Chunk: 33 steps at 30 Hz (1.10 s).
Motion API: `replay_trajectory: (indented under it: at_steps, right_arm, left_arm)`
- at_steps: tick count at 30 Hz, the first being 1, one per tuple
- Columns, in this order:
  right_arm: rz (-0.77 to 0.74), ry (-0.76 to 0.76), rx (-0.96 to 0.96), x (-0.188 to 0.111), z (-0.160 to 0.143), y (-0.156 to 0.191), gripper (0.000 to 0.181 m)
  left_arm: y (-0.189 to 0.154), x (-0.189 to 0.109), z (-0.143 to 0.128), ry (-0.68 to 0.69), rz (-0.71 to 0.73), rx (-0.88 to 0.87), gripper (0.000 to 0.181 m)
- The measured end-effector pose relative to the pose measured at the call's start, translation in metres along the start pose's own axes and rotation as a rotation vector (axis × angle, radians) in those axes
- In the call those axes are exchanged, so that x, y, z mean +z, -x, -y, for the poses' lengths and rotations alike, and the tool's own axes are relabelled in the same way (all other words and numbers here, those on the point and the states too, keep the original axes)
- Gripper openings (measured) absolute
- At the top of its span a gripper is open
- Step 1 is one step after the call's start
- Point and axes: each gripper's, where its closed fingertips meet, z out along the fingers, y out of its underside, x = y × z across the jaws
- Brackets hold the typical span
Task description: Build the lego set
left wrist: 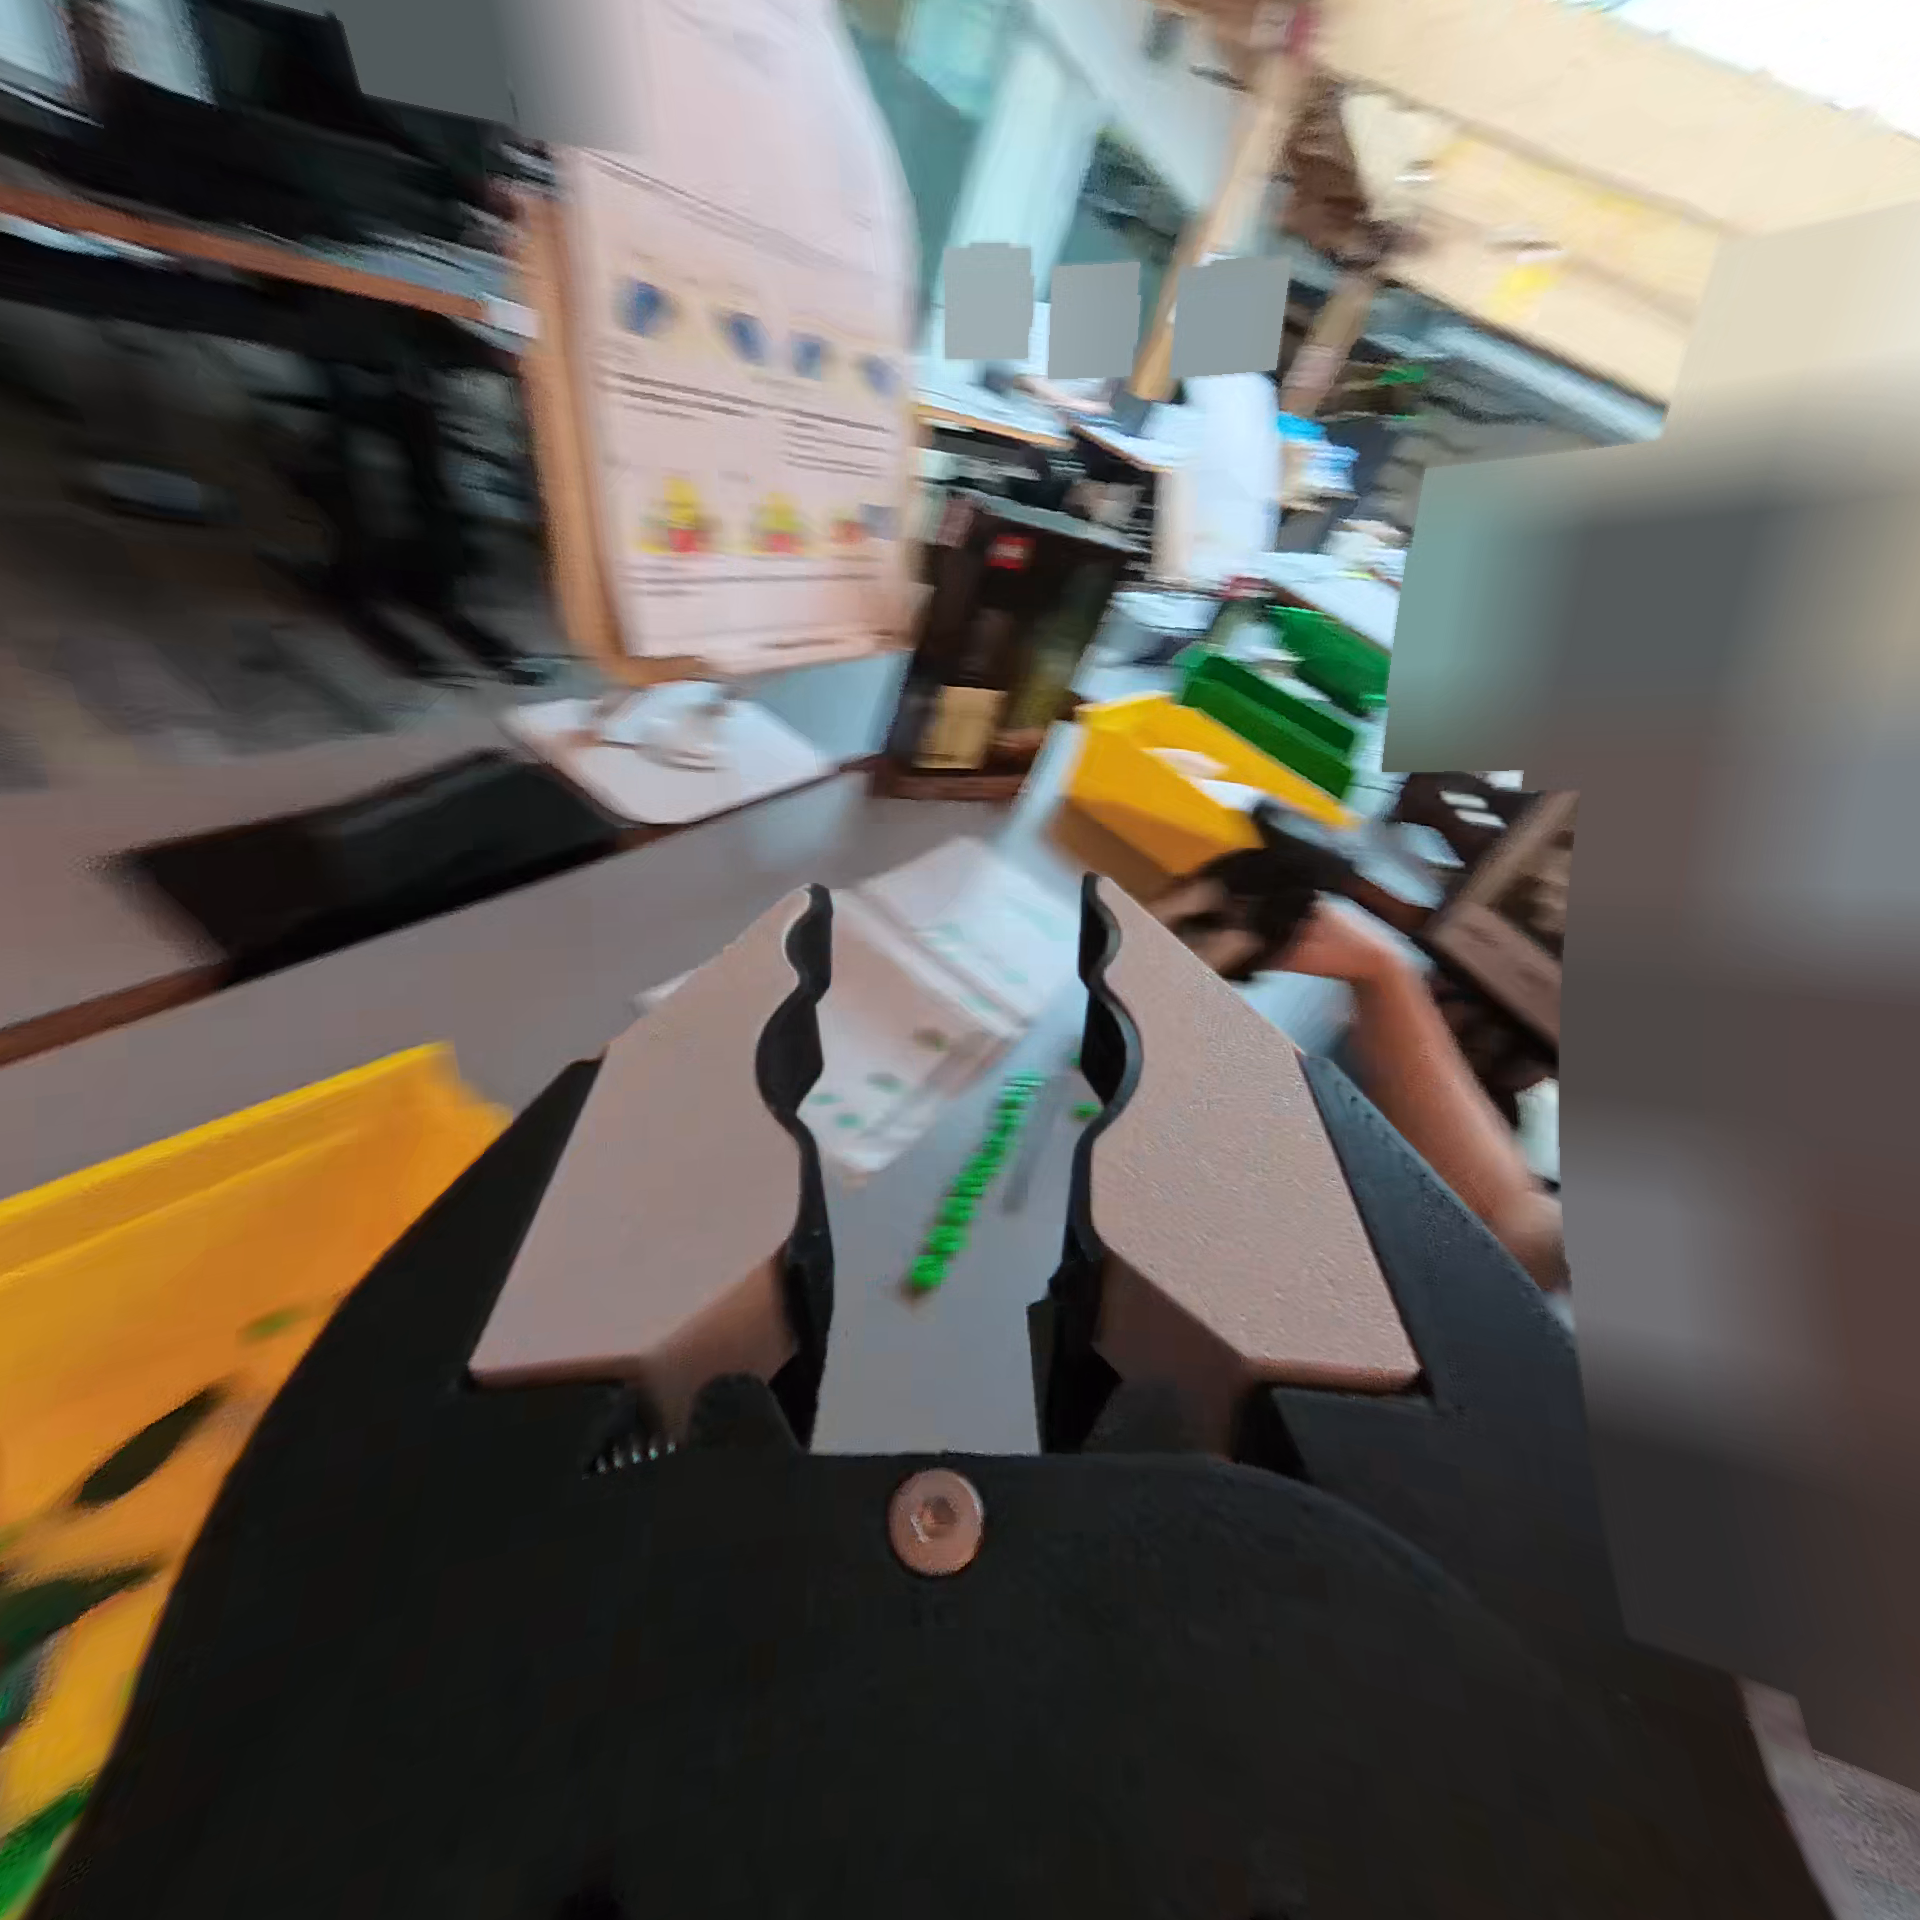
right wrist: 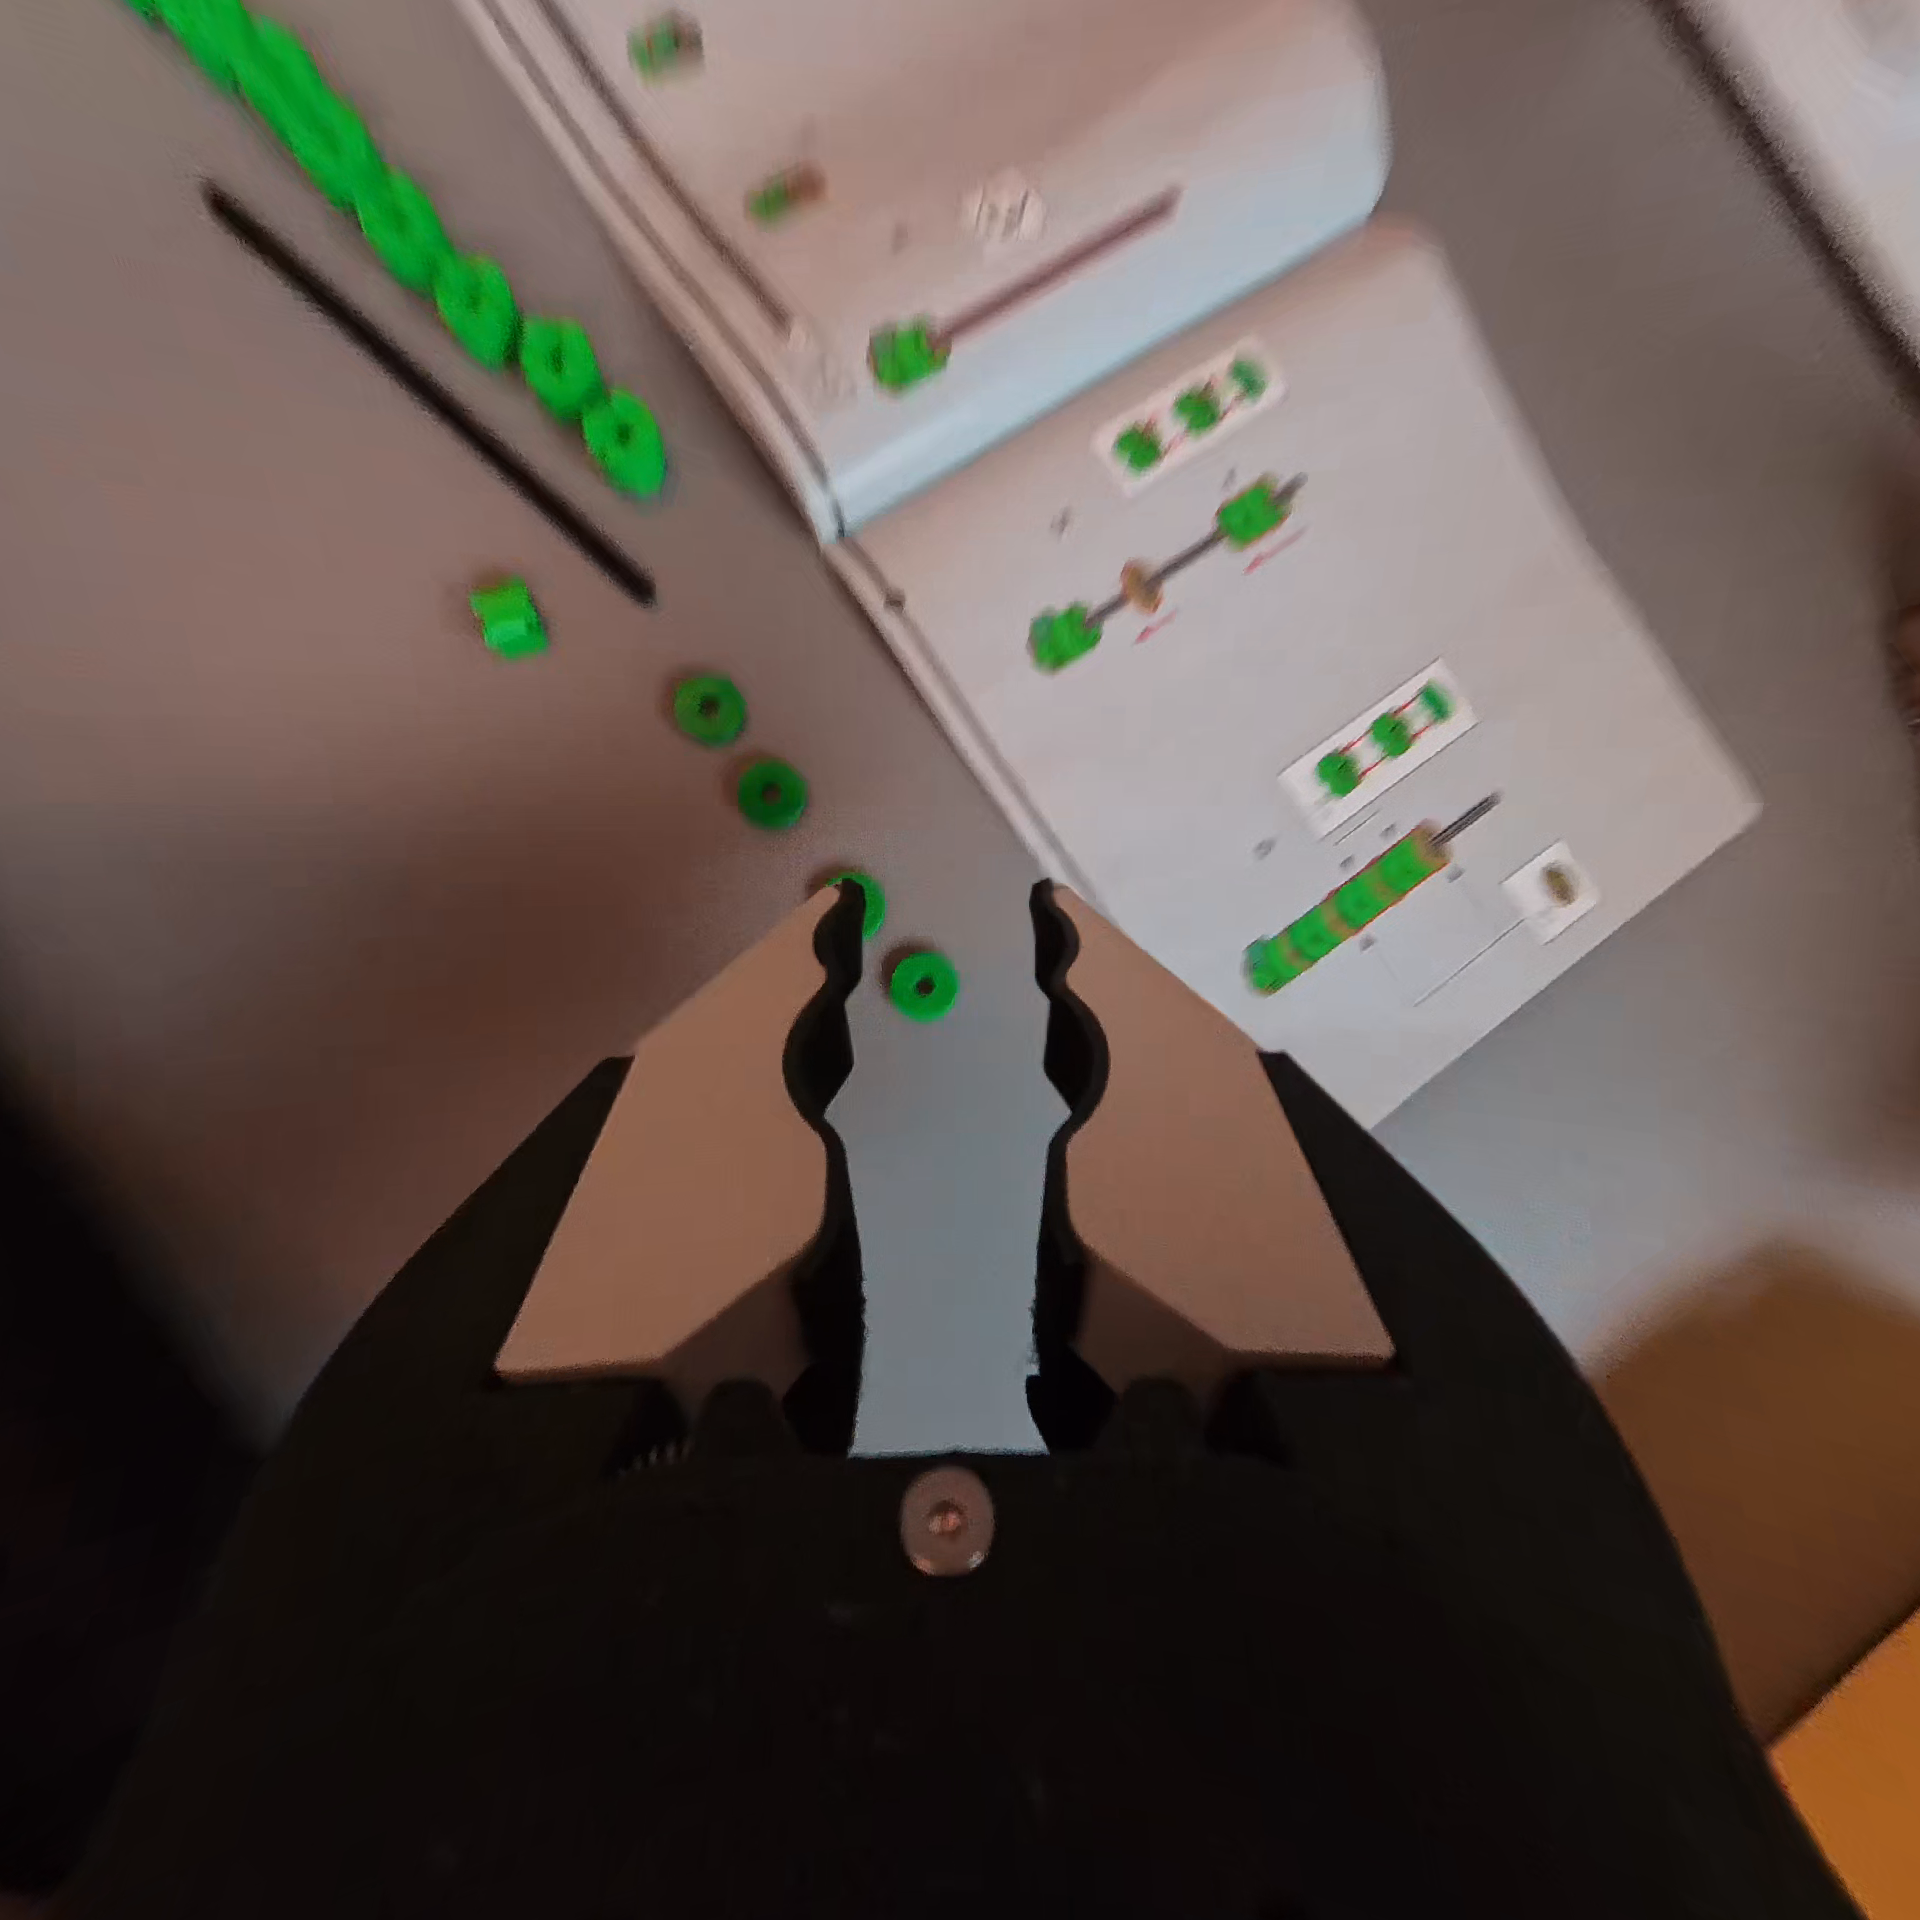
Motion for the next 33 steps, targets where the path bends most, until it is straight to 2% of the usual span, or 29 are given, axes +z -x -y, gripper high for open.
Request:
replay_trajectory:
  at_steps: [4, 6, 7, 10, 13, 16, 18, 21, 24, 29, 33]
  right_arm:
    - [-0.141, -0.287, 0.003, -0.029, 0.049, -0.022, 0.042]
    - [-0.206, -0.403, 0.022, -0.042, 0.066, -0.031, 0.042]
    - [-0.229, -0.452, 0.029, -0.047, 0.072, -0.034, 0.041]
    - [-0.291, -0.584, 0.042, -0.061, 0.087, -0.042, 0.040]
    - [-0.348, -0.675, 0.057, -0.071, 0.092, -0.052, 0.040]
    - [-0.388, -0.721, 0.071, -0.073, 0.090, -0.062, 0.040]
    - [-0.394, -0.695, 0.084, -0.066, 0.083, -0.069, 0.040]
    - [-0.412, -0.666, 0.083, -0.056, 0.075, -0.076, 0.040]
    - [-0.442, -0.630, 0.069, -0.050, 0.068, -0.082, 0.040]
    - [-0.432, -0.602, 0.075, -0.043, 0.064, -0.084, 0.040]
    - [-0.431, -0.588, 0.060, -0.041, 0.065, -0.083, 0.040]
  left_arm:
    - [0.070, -0.054, 0.002, 0.005, 0.467, 0.136, 0.045]
    - [0.092, -0.074, 0.001, 0.005, 0.613, 0.201, 0.043]
    - [0.098, -0.077, -0.001, 0.011, 0.640, 0.234, 0.038]
    - [0.109, -0.071, -0.018, 0.092, 0.623, 0.268, 0.037]
    - [0.115, -0.059, -0.049, 0.270, 0.572, 0.217, 0.037]
    - [0.128, -0.059, -0.089, 0.494, 0.597, 0.120, 0.031]
    - [0.137, -0.058, -0.113, 0.619, 0.588, 0.049, 0.027]
    - [0.156, -0.055, -0.133, 0.695, 0.613, -0.062, 0.024]
    - [0.172, -0.068, -0.165, 0.846, 0.679, -0.162, 0.023]
    - [0.156, -0.091, -0.220, 1.132, 0.626, -0.332, 0.015]
    - [0.152, -0.106, -0.237, 1.252, 0.656, -0.378, 0.011]
